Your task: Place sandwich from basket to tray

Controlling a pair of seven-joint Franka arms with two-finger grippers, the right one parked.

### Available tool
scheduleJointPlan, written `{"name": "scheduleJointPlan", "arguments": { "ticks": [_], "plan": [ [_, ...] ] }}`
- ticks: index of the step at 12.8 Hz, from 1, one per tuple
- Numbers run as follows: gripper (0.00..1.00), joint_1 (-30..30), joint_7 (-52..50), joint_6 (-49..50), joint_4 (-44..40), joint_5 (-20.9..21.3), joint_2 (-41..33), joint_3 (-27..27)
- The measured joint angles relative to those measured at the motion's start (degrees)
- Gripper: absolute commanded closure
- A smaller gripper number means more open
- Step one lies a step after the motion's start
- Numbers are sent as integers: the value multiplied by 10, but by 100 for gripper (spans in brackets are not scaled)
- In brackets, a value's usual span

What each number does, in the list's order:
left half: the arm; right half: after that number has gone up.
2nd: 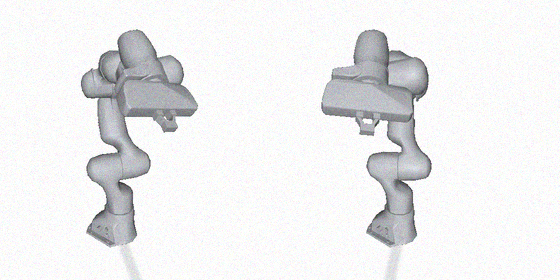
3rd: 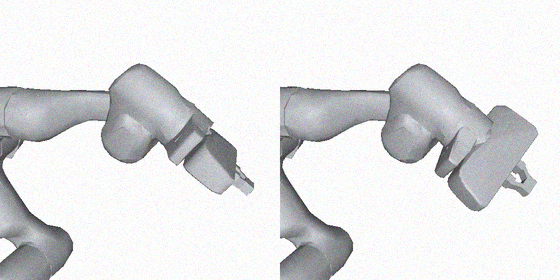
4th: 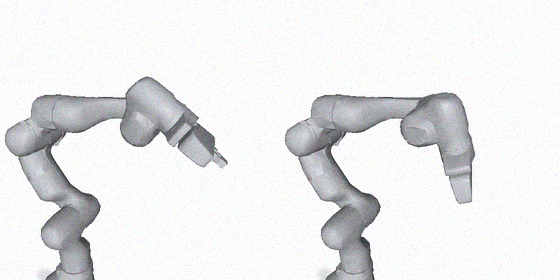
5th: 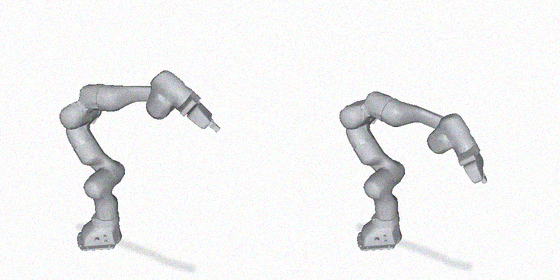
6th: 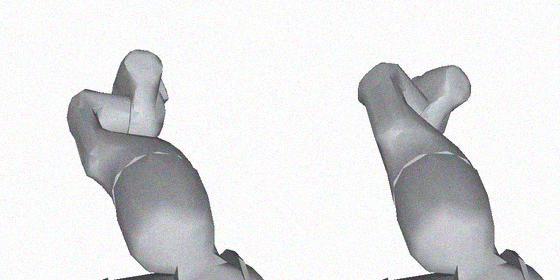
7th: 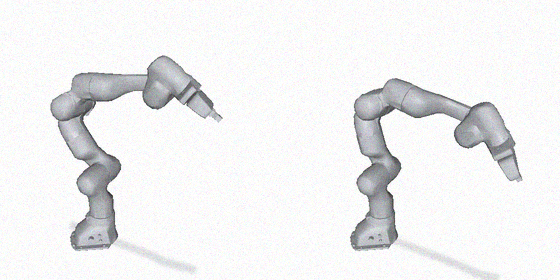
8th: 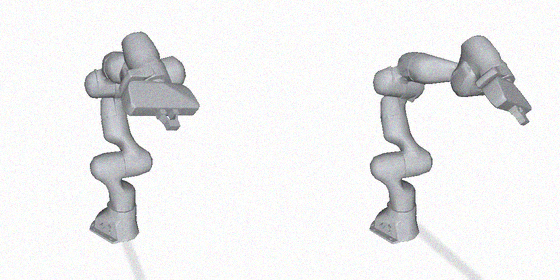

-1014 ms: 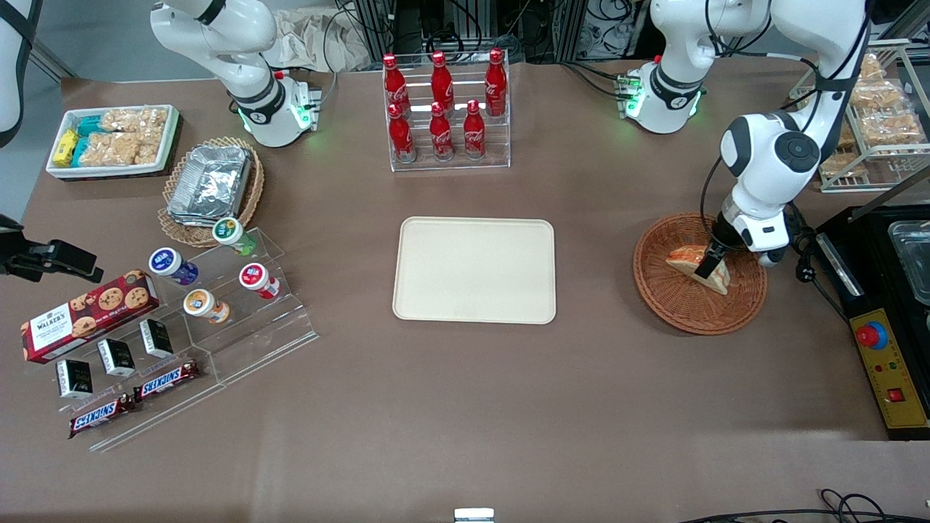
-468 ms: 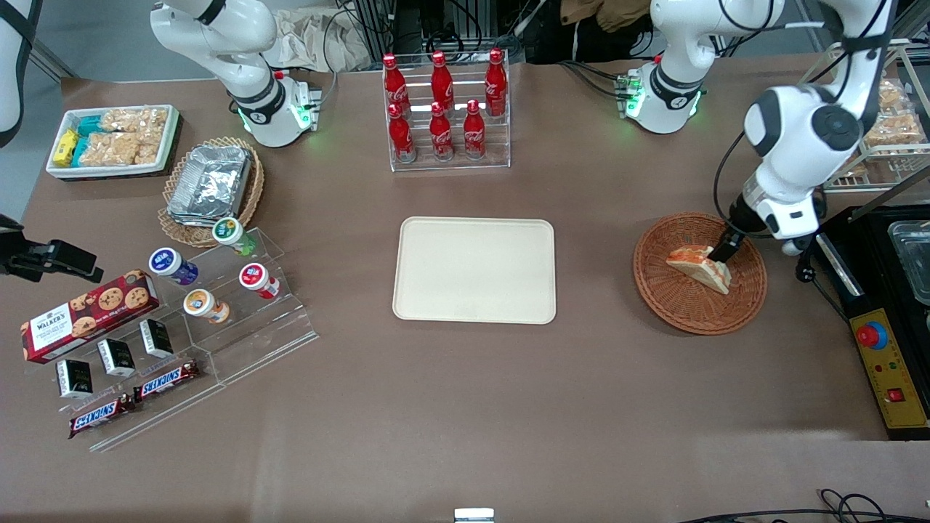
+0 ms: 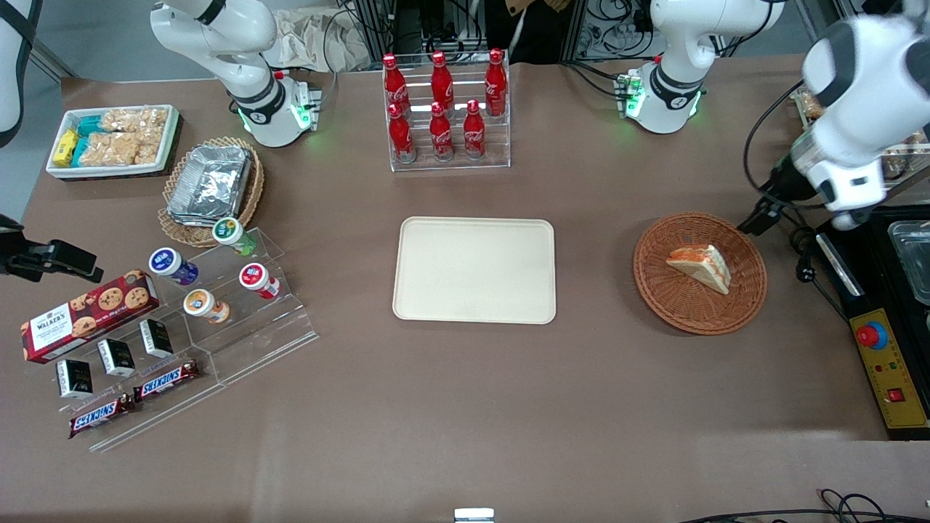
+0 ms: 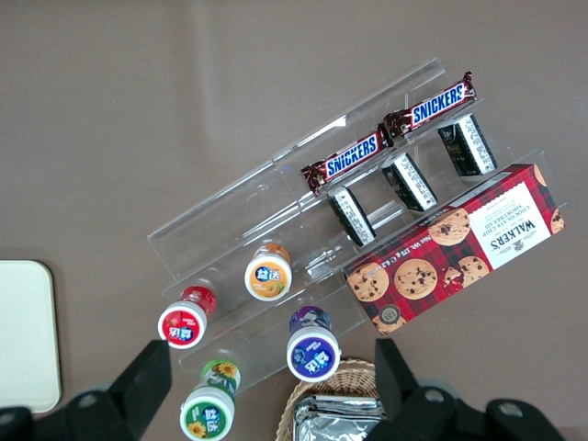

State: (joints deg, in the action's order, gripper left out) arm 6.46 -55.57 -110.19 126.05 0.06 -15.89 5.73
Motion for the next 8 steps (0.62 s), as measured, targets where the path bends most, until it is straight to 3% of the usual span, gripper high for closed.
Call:
{"name": "scheduleJointPlan", "arguments": {
  "ticks": [3, 8],
  "plan": [
    [0, 0, -3, 22, -36, 1, 4, -4],
    [0, 0, -10, -105, 35, 2, 58, -6]
  ]
}}
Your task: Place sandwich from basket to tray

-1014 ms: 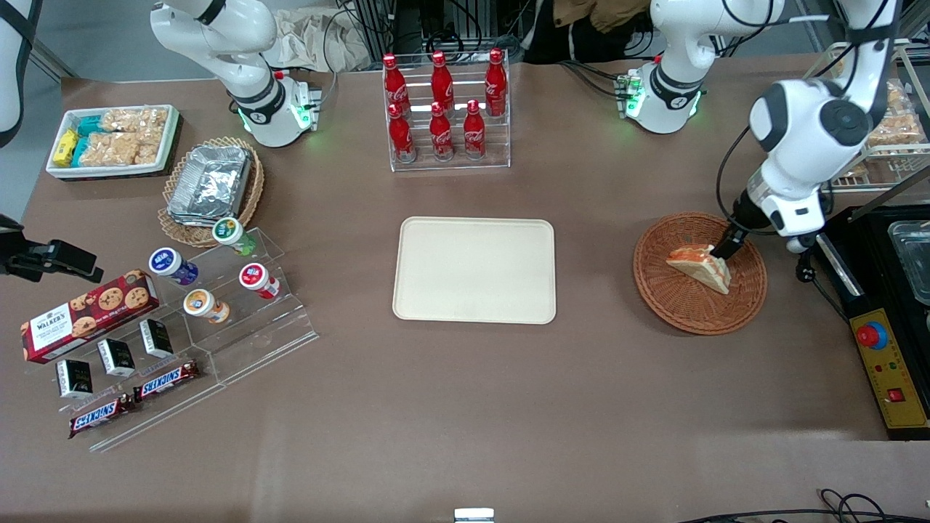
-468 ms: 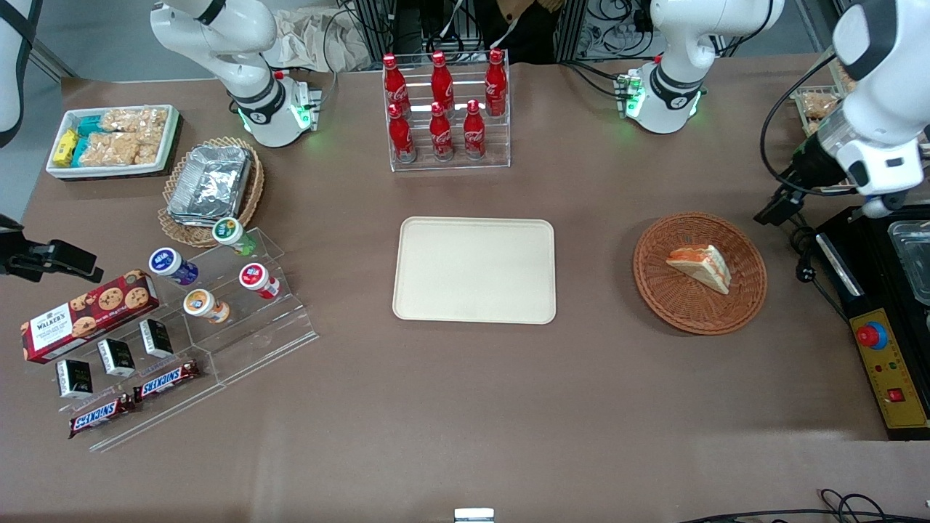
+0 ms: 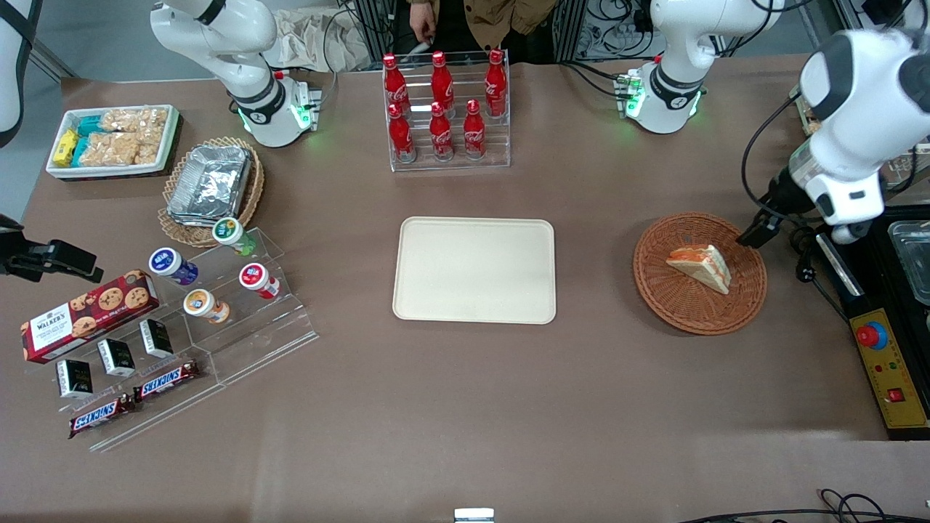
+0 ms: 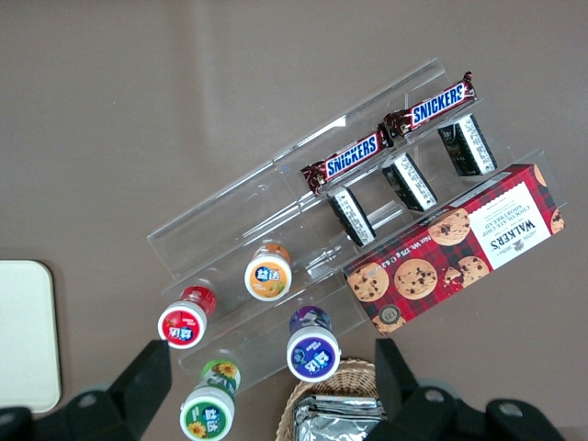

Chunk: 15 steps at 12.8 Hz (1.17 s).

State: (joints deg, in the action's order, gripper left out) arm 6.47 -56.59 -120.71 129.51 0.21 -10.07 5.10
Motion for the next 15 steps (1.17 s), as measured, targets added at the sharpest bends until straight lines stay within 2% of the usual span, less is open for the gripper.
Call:
{"name": "scheduleJointPlan", "arguments": {
  "ticks": [6, 14, 15],
  "plan": [
    [0, 2, -41, -161, 56, 0, 99, -3],
    [1, 2, -49, -324, 156, 0, 134, -3],
    [23, 2, -49, -336, 160, 0, 141, -3]
  ]
}}
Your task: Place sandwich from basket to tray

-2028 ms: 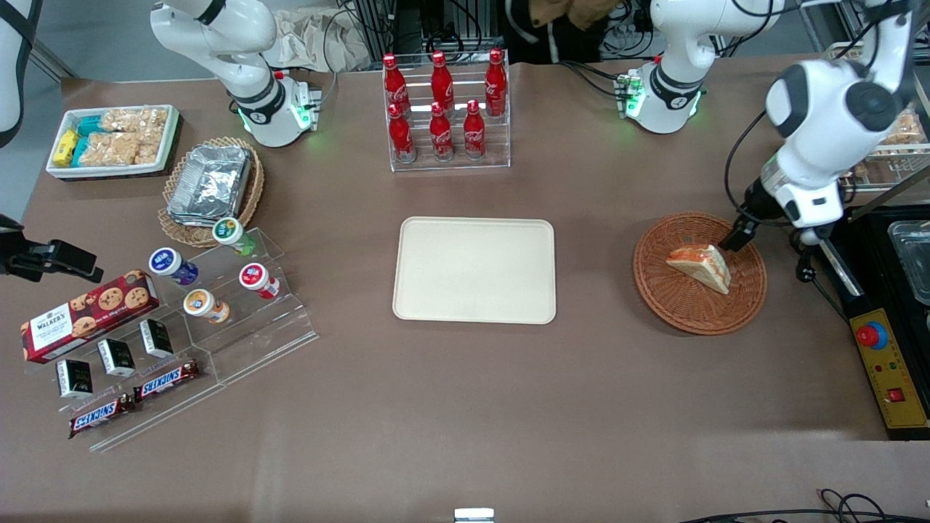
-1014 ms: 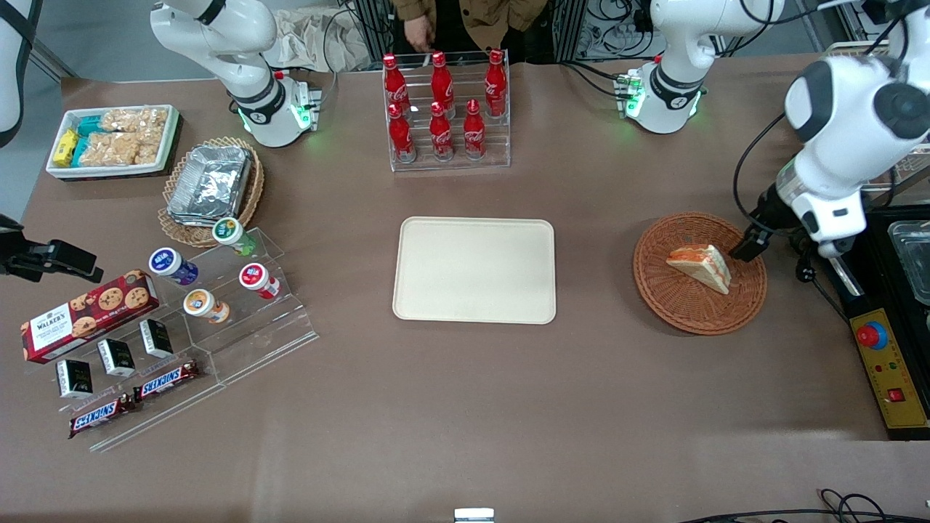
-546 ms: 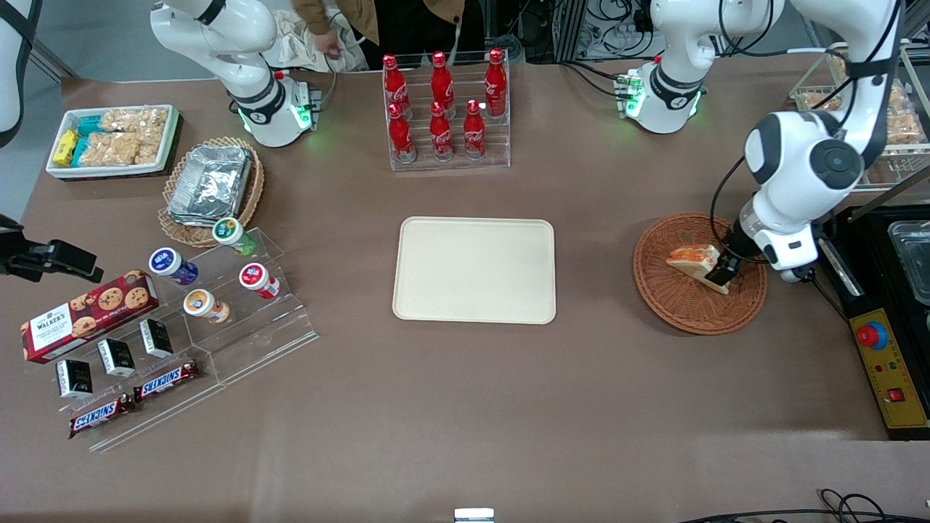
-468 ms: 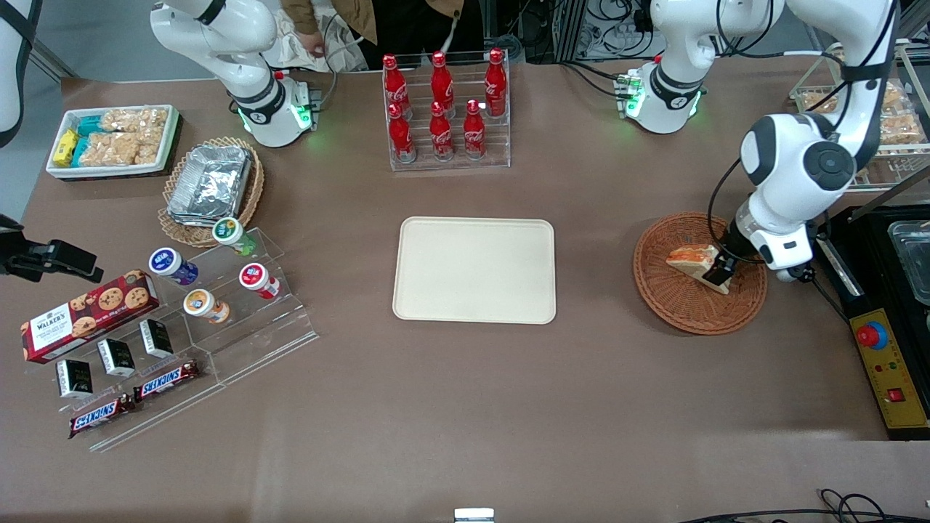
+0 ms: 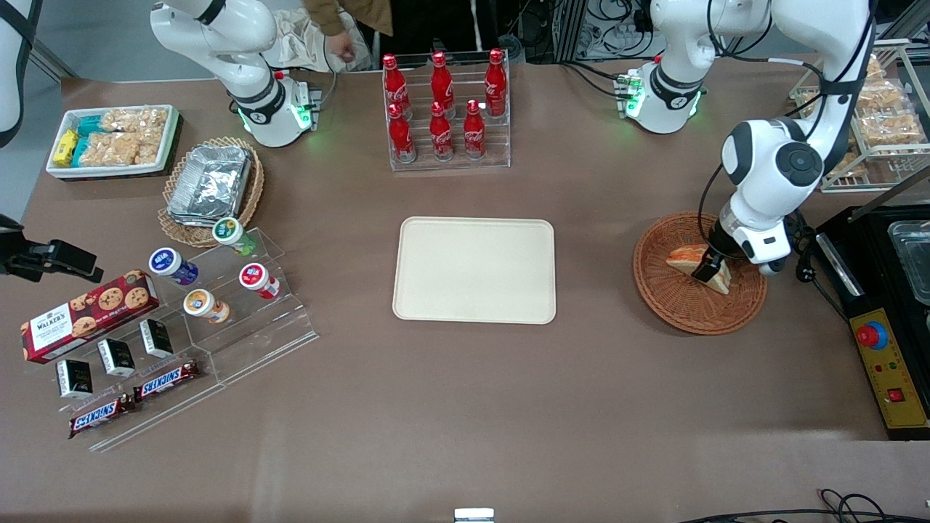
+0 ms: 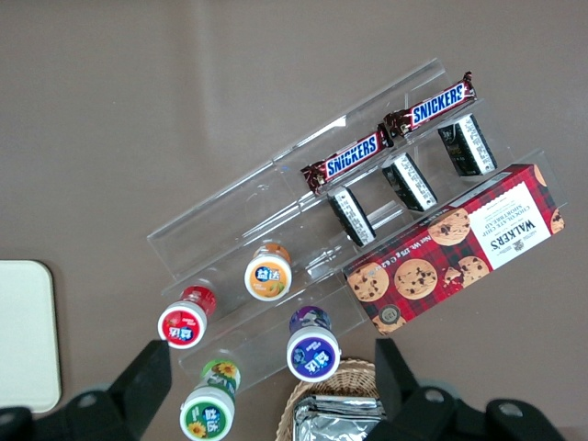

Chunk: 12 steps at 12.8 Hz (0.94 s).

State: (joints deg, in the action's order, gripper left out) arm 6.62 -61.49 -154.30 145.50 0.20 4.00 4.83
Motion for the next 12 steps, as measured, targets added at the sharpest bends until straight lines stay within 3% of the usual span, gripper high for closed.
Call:
{"name": "scheduleJointPlan", "arguments": {
  "ticks": [1, 2, 9, 12],
  "plan": [
    [86, 0, 0, -13, 3, 0, 7, 0],
    [100, 0, 0, -25, 6, 0, 13, 0],
    [100, 0, 1, -27, -1, 0, 13, -5],
    [100, 1, 12, 68, -36, 1, -29, -27]
  ]
}}
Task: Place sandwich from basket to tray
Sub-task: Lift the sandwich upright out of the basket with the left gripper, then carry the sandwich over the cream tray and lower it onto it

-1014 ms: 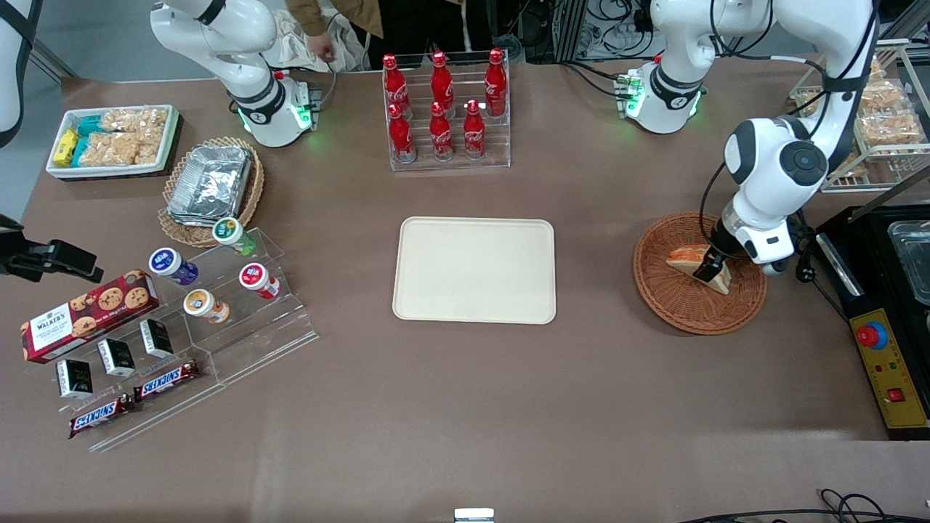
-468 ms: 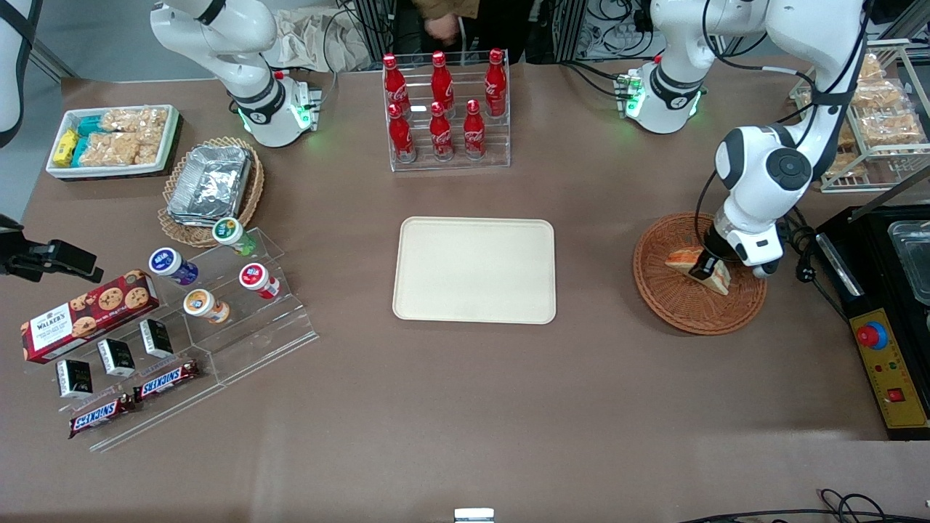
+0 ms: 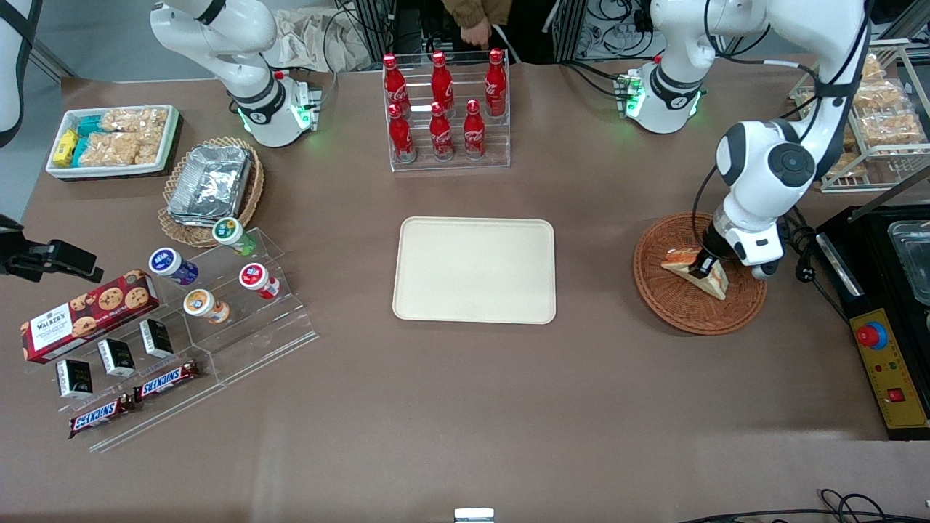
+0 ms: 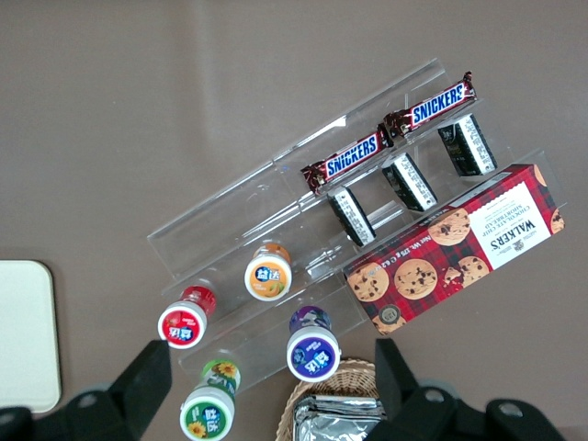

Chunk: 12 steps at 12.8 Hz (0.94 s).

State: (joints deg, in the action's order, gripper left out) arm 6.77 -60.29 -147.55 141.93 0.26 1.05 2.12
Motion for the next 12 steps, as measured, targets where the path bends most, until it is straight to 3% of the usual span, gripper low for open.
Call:
{"name": "scheduleJointPlan", "arguments": {
  "ticks": [4, 7, 9, 12],
  "plan": [
    [100, 1, 80, 223, -104, 1, -87, -23],
    [100, 2, 133, 427, -254, -1, -110, -74],
    [100, 4, 184, 489, -316, -2, -109, -132],
    [100, 5, 214, 494, -326, -3, -96, -222]
  ]
}}
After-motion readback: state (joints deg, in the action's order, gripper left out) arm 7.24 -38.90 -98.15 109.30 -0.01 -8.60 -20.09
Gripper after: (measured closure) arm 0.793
